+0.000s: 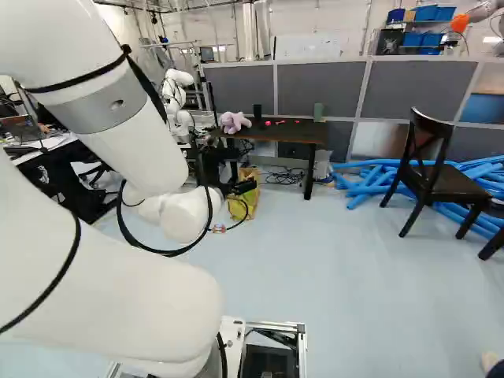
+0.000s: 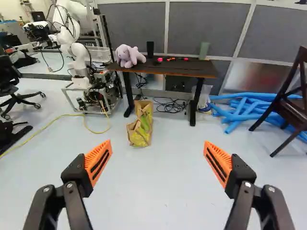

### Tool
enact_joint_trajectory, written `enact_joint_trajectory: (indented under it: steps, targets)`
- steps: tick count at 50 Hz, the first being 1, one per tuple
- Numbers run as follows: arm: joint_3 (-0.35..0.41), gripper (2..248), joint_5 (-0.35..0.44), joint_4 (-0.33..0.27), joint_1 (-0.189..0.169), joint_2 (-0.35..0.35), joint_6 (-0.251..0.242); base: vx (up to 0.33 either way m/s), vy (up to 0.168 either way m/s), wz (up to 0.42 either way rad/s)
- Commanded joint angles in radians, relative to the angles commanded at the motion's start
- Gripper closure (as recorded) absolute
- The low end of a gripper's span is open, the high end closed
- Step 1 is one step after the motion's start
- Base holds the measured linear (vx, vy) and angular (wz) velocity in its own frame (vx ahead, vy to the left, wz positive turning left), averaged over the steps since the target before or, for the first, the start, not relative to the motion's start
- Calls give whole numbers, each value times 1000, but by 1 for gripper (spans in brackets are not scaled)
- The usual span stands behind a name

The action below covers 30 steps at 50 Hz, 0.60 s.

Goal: Pick up the bag on the ground and place it on the table

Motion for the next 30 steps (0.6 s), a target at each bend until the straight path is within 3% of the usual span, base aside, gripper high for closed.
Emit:
enact_joint_trajectory:
  steps: [30]
  targets:
    - [0, 3, 0, 0, 0, 0, 0, 211, 52, 243]
